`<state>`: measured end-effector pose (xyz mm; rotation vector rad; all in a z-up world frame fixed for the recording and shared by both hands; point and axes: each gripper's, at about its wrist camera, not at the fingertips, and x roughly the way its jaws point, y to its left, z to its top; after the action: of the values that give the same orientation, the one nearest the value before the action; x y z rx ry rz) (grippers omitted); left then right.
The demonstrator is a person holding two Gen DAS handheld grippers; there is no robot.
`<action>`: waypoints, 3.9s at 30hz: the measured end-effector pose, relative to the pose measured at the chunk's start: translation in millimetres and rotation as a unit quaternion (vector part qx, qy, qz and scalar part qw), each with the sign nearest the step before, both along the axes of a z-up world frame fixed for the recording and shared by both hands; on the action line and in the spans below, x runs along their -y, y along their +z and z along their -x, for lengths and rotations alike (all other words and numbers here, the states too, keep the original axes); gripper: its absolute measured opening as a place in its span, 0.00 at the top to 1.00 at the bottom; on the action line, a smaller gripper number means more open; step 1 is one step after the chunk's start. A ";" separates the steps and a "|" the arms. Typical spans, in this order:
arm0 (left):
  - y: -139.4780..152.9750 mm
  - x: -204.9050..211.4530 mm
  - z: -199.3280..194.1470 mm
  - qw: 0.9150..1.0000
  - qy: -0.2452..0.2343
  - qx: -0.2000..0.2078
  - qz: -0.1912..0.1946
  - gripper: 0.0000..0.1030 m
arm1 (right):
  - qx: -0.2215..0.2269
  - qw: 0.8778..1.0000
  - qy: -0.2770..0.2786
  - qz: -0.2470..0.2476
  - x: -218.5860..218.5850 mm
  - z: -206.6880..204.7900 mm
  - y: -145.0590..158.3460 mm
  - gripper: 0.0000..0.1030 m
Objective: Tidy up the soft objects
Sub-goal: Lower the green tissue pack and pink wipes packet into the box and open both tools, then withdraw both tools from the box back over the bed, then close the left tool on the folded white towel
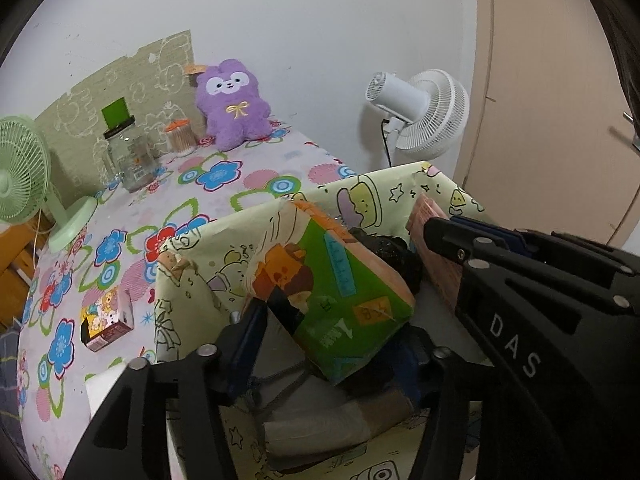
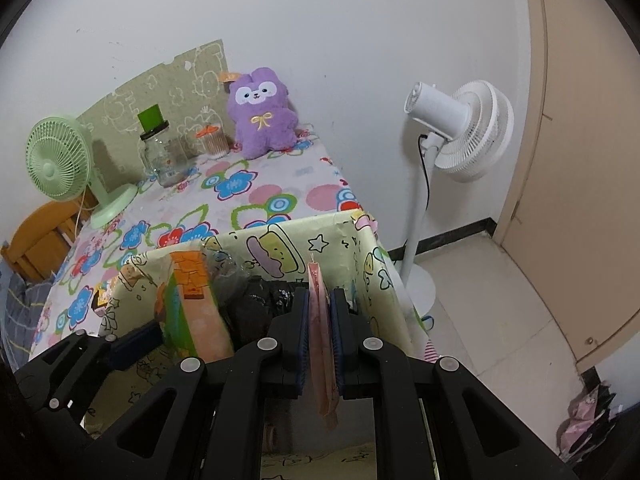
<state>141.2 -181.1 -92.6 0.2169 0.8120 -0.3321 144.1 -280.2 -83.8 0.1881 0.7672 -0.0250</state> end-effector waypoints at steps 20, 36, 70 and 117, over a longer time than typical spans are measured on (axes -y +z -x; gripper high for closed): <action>9.9 -5.0 14.8 1.000 -0.009 0.010 0.003 0.07 | 0.017 1.000 0.009 0.019 -11.2 16.1 11.7 0.54; 29.8 -29.5 35.9 0.999 0.009 0.037 0.021 0.03 | 0.053 0.997 0.010 0.051 -36.7 45.9 35.9 0.16; 58.6 -118.7 69.7 0.991 0.086 0.091 0.054 0.01 | 0.095 0.994 0.038 0.046 -121.1 79.0 63.1 0.01; -3.8 -217.7 21.2 0.977 0.209 0.011 0.036 0.02 | 0.071 0.984 0.150 0.067 -226.0 15.1 16.6 0.34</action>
<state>120.0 36.6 -96.4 -0.0216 0.8009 0.0367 129.1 -54.2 -67.2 -0.0556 0.6434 0.2205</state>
